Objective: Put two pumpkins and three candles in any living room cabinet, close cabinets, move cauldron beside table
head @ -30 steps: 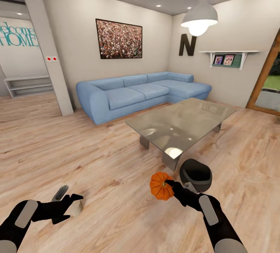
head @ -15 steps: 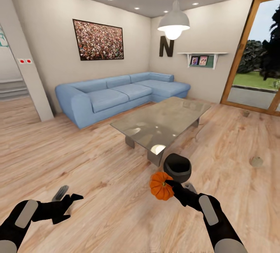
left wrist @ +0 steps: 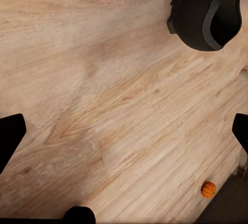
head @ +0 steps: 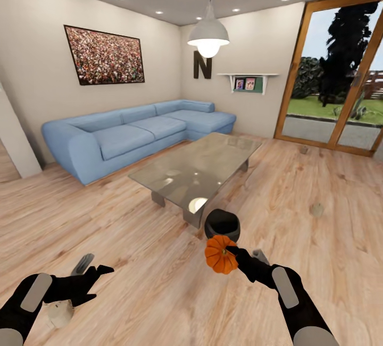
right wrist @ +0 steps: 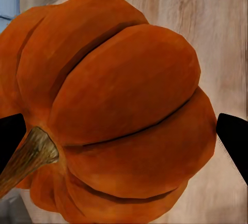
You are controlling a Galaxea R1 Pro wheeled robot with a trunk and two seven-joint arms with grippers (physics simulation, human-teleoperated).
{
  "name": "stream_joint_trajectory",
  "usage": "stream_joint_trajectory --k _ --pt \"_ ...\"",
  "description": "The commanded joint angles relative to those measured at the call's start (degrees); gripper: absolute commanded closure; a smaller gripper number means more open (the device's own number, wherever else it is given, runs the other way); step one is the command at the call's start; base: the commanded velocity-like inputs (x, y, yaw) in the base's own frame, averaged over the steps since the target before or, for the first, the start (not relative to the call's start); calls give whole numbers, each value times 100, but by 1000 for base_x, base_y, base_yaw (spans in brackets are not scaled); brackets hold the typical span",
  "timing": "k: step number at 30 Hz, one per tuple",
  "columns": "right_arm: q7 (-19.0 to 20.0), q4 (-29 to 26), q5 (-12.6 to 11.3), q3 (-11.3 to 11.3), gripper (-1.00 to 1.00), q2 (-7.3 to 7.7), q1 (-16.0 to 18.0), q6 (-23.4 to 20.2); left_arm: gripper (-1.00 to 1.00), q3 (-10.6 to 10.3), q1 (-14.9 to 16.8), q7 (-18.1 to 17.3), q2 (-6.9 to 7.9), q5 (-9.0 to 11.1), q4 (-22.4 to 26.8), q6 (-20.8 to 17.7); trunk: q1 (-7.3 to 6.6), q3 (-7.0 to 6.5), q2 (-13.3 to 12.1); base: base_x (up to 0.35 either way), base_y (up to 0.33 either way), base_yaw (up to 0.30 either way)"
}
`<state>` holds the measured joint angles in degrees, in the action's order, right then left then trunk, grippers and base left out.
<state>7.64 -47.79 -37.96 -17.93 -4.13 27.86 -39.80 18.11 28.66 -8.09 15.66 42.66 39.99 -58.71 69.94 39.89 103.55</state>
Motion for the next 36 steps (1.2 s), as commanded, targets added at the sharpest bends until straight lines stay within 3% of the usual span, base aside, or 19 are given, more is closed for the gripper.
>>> stream_joint_trajectory --k 1,16,29,36 --pt "0 -2 -45 0 100 0 1 -2 -100 0 0 0 -1 -2 0 0 -23 -19 -41 0 0 -279" --pt "0 -2 -36 -9 100 0 1 6 -100 0 0 0 1 6 0 0 -352 -288 -643 0 0 -270" --pt "18 -4 -36 -27 100 4 0 8 -100 0 0 0 3 5 -2 2 -638 -534 -1164 0 0 -62" --pt "19 -2 -43 -162 100 3 -1 7 -100 -2 0 0 -1 1 -1 1 -748 -665 -1365 0 0 -207"
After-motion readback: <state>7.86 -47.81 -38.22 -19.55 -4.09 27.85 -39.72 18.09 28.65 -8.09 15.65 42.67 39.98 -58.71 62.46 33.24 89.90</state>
